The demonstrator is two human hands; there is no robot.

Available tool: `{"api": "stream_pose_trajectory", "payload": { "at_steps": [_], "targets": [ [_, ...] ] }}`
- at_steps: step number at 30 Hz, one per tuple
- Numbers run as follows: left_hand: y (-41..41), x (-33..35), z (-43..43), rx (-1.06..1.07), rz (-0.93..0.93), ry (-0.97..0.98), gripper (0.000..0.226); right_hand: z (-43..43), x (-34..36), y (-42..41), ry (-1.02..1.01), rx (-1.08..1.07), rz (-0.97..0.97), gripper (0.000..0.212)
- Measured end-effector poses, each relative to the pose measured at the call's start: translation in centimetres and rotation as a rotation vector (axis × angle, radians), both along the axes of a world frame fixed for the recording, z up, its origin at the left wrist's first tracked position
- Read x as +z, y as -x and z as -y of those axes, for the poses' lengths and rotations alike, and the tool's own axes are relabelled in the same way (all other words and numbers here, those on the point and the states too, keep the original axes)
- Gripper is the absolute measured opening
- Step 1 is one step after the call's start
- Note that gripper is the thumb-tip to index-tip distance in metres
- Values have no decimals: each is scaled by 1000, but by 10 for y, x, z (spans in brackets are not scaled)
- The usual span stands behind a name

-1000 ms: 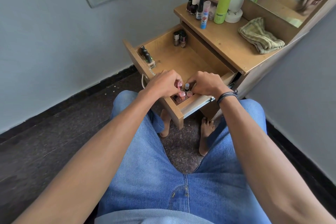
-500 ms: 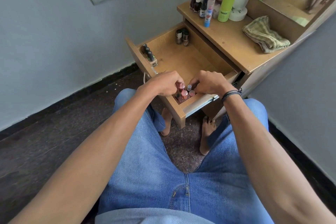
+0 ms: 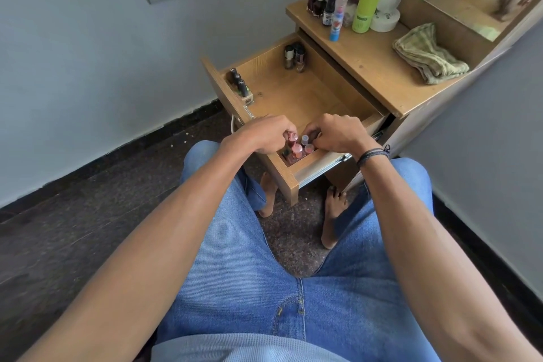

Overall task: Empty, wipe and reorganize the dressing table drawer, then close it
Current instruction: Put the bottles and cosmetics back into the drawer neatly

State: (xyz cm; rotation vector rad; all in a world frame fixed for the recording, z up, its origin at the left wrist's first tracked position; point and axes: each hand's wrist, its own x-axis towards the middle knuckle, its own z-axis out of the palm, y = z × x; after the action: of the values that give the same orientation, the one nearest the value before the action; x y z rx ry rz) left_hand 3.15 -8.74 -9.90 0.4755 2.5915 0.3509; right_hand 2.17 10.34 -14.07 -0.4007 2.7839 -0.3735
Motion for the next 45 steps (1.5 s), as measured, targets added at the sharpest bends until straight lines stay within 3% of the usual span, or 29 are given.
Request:
{"api": "stream_pose_trajectory", "payload": {
  "at_steps": [16,21,26,35,45],
  "targets": [
    [-1,-7,2,-10,-41,24,55,0,-2,-7,23,-16,-75,31],
    [1,-8,1,64,-58,-56,58,-1,-4,-16,118,-112,-165,40],
    [2,-10,-2,183,-162,-192,51,-1,-9,-20,189,-159,-292,42],
    [27,-11,-10,302,-352,-386,42,-1,-11,-22,199,-141,-317,38],
    [26,-35,-9,416,-509,-341,31,-1,-11,-25,244,-135,-321,32]
  ]
}}
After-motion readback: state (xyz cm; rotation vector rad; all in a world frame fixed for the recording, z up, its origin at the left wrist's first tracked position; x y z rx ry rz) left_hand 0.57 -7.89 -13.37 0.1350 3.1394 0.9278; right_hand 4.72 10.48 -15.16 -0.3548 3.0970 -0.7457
